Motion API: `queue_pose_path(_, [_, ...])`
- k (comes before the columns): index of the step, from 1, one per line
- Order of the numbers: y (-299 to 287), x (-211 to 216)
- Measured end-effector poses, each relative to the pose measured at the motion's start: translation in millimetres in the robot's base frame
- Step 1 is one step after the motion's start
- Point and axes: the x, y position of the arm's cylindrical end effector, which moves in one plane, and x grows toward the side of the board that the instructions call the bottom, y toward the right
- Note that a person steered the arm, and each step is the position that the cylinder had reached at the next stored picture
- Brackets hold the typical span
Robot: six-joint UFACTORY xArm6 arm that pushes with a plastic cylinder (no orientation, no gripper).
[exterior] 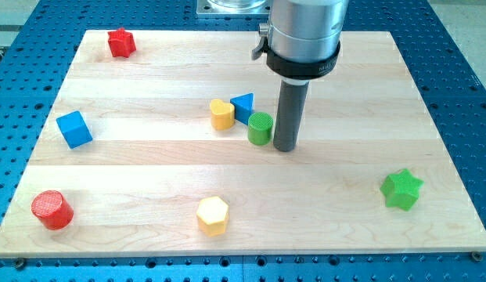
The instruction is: Slide the green circle into the blue triangle and yellow heart
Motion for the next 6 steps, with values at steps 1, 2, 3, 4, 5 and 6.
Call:
queue_pose_path(1, [-18.7, -1.7])
queue_pose_path(2, [-36.8, -2.2])
queue_pose_path(3, [-41.4, -4.2])
queue_pose_path(4, [-41.4, -11.3])
queue_pose_path(5, [19.8, 10.0])
queue_pose_path(6, [111.6, 7.2])
